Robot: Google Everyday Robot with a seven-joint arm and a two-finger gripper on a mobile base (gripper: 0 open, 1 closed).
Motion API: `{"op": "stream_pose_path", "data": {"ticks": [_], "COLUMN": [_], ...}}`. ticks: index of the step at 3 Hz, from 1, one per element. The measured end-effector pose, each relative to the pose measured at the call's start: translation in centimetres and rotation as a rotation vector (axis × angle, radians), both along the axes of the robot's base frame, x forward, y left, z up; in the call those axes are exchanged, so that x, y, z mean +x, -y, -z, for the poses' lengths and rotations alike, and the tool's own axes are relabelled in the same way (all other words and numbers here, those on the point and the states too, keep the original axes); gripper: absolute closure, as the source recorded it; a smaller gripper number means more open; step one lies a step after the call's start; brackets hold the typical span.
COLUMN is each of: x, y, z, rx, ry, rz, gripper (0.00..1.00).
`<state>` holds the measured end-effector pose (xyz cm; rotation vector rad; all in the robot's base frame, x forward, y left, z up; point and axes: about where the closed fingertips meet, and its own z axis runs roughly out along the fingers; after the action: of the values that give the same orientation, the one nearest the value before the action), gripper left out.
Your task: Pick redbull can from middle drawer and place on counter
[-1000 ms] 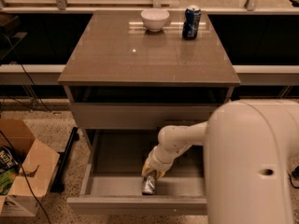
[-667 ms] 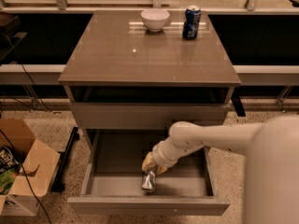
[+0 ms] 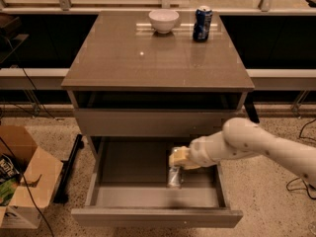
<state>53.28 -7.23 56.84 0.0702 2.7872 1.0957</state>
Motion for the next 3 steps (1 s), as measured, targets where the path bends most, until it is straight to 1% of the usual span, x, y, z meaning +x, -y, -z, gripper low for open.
{"op": "stream_pose_path", "data": {"ticks": [1,2,3], "x": [-0.9,-1.2,-0.5], "y": [5.1,9.3,11.4], "z": [-7.0,-14.6,-23.0], "rx": [0.026,0.019,-0.009], "ry": [0.165,0.348,0.515], "rz": [-0.036,-0.075,-0.102], "gripper": [1.00,1.00,1.00]}}
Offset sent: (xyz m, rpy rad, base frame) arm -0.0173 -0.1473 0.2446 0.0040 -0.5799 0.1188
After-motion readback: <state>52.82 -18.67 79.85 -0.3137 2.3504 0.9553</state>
